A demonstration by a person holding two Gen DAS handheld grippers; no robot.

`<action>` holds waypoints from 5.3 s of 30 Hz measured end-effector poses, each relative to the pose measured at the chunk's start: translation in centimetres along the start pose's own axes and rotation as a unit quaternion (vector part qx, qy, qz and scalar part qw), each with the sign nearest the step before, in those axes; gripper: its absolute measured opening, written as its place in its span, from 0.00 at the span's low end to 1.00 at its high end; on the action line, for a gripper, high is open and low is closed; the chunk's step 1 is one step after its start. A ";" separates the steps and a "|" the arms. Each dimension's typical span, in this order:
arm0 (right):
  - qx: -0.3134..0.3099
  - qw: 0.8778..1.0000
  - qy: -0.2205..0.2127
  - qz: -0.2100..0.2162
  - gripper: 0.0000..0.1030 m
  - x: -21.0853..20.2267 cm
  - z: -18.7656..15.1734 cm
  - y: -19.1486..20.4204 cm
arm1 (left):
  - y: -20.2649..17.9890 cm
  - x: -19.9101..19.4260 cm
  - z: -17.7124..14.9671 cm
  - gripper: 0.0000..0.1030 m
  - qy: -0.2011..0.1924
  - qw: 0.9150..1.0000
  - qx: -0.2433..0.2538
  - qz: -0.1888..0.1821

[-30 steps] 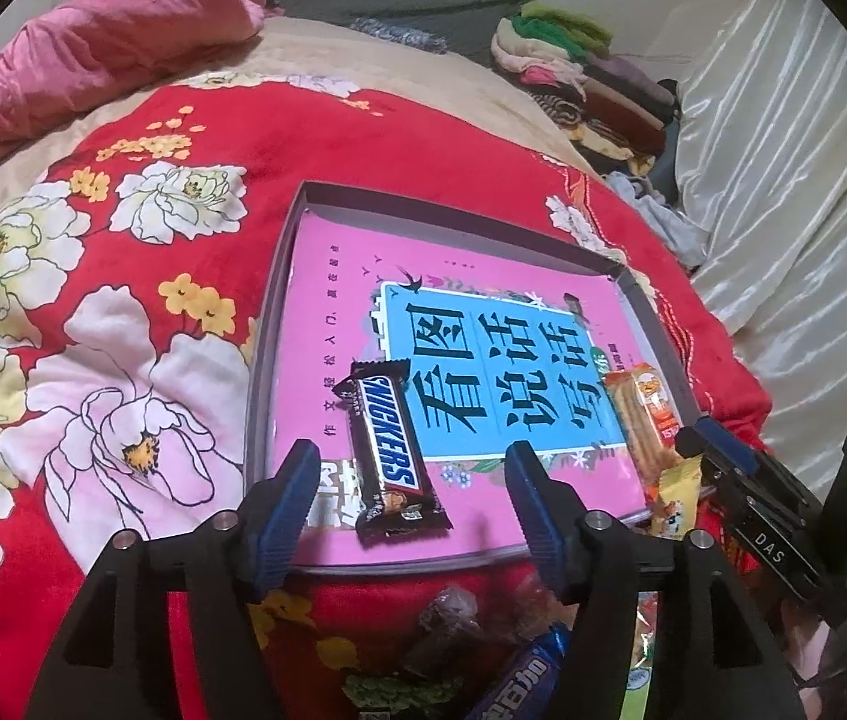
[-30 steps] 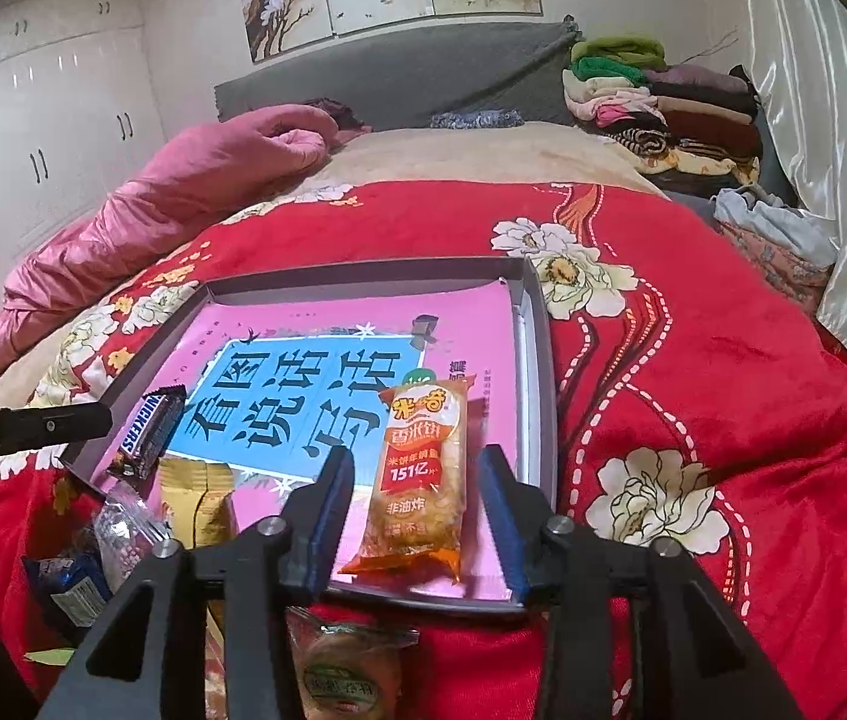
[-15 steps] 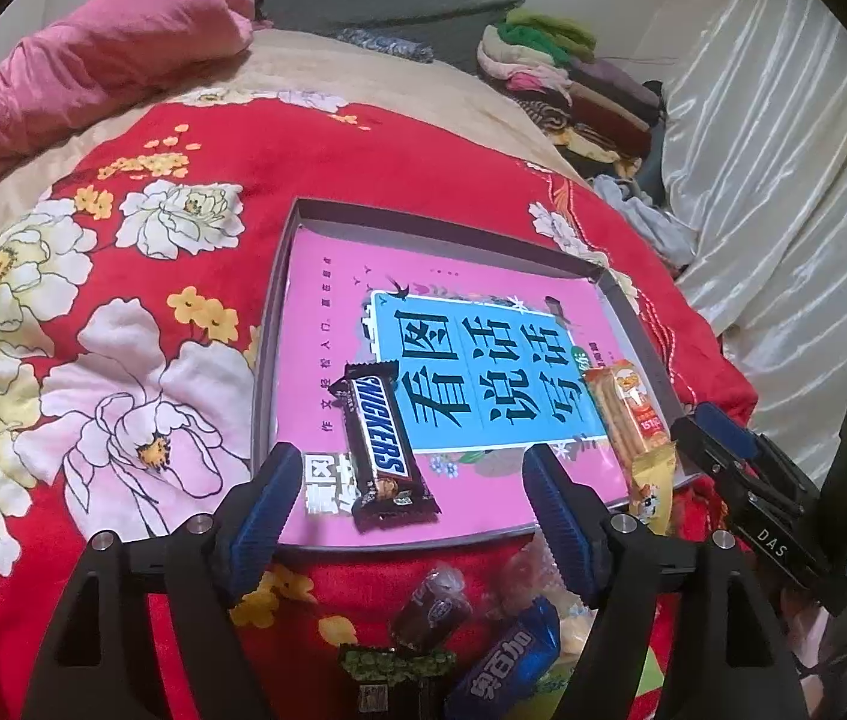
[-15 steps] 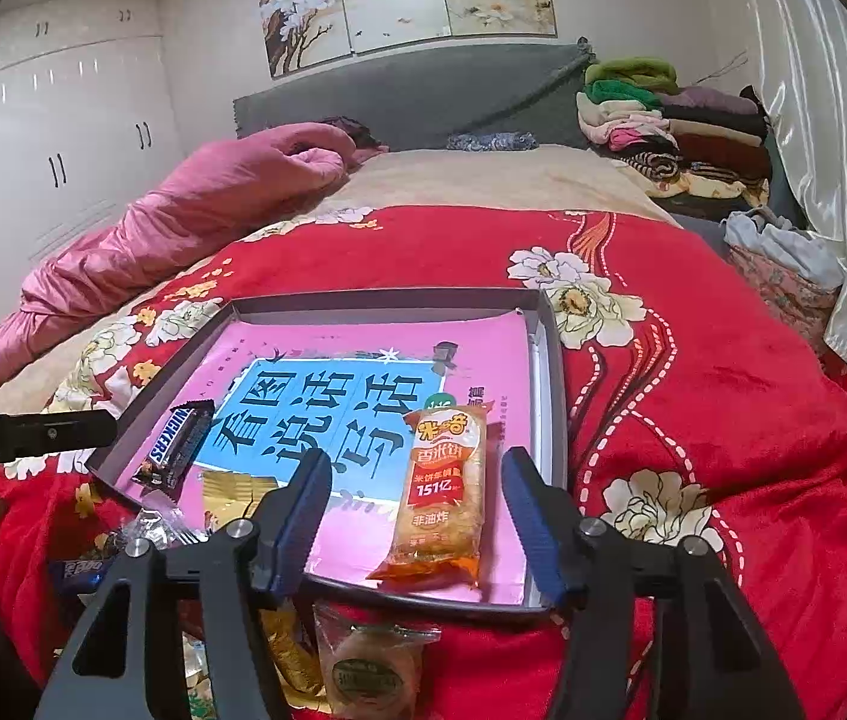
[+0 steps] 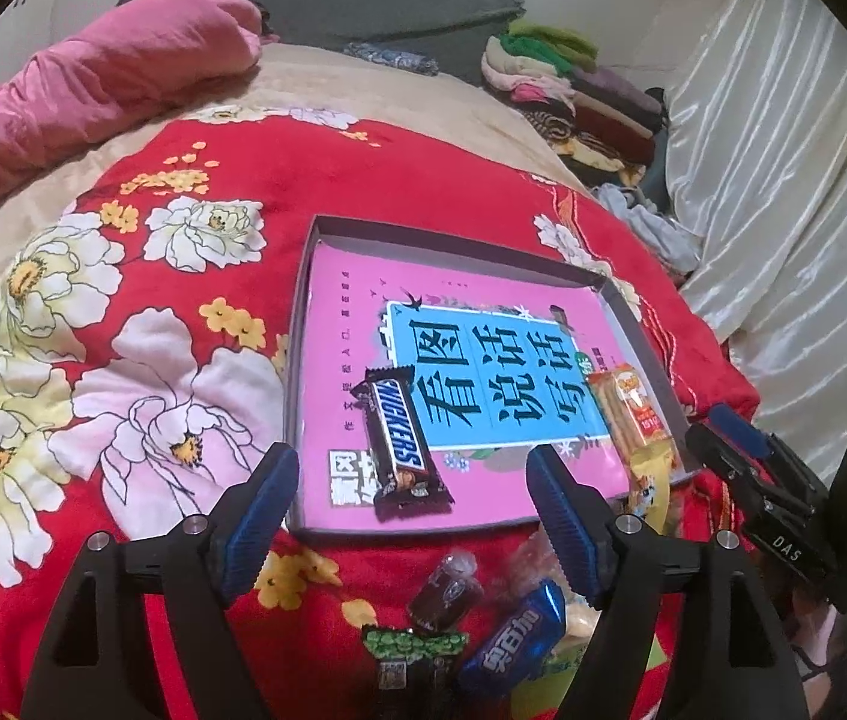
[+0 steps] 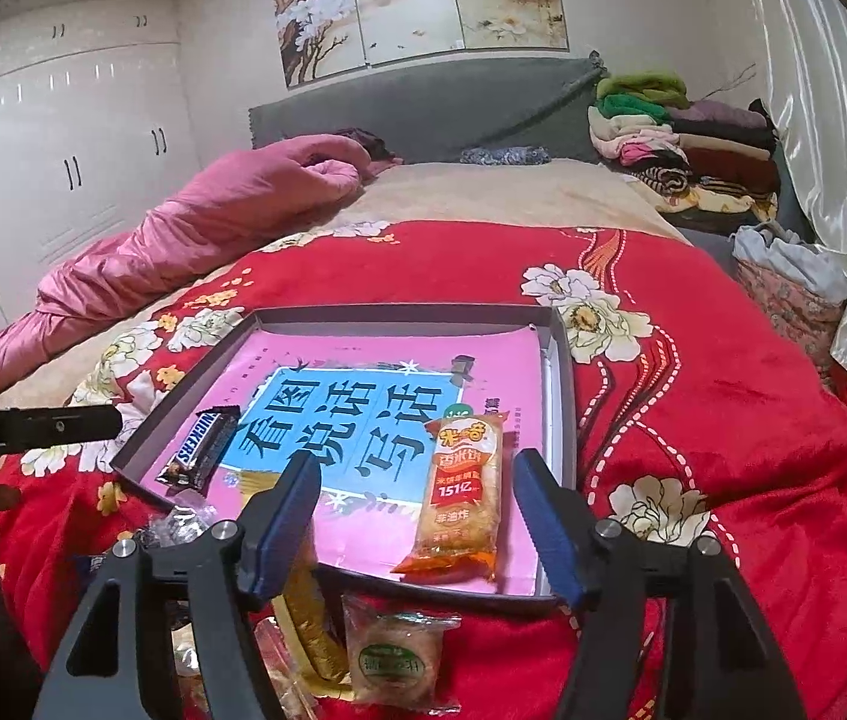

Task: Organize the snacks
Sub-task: 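Withdraw both open tools back toward the remaining snacks, then grasp the blue biscuit pack with the left tool while the right tool grasps the gold snack, then place the blue biscuit pack beside the Snickers while the right tool lowers the gold snack into the tray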

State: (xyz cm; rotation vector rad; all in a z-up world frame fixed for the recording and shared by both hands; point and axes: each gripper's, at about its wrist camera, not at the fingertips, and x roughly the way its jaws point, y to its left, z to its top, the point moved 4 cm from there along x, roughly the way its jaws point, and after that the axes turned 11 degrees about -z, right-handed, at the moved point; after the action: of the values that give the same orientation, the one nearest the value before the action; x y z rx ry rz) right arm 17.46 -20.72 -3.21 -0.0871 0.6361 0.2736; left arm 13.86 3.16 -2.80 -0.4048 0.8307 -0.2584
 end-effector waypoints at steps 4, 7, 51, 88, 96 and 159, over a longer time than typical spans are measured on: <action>-0.004 1.000 -0.004 0.003 0.65 -0.4 0.0 0.2 | -0.2 -0.3 -0.2 0.77 0.003 1.000 0.003 -0.005; -0.007 1.000 -0.004 0.005 0.65 -0.6 0.0 0.4 | -0.3 -0.5 -0.4 0.77 0.003 1.000 0.004 -0.007; -0.060 0.997 0.028 0.038 0.65 -2.4 -2.6 4.3 | -3.8 -0.5 -4.9 0.77 0.078 0.994 0.077 -0.022; -0.057 0.988 0.112 0.089 0.20 2.1 -4.7 5.6 | -4.2 2.6 -7.3 0.52 0.123 0.986 0.099 -0.054; -0.049 0.990 0.094 0.094 0.19 1.1 -4.0 5.2 | -4.4 2.5 -7.3 0.33 0.123 0.985 0.104 -0.060; 0.064 0.995 -0.015 0.080 0.19 -1.8 0.6 -0.7 | -0.4 -2.9 1.6 0.22 -0.050 0.998 -0.004 -0.025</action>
State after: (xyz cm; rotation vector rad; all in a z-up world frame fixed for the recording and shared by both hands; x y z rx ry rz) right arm 16.55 -21.71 -1.66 0.0902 0.6305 0.3871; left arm 13.20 4.27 0.25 -0.4427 0.7237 -0.2784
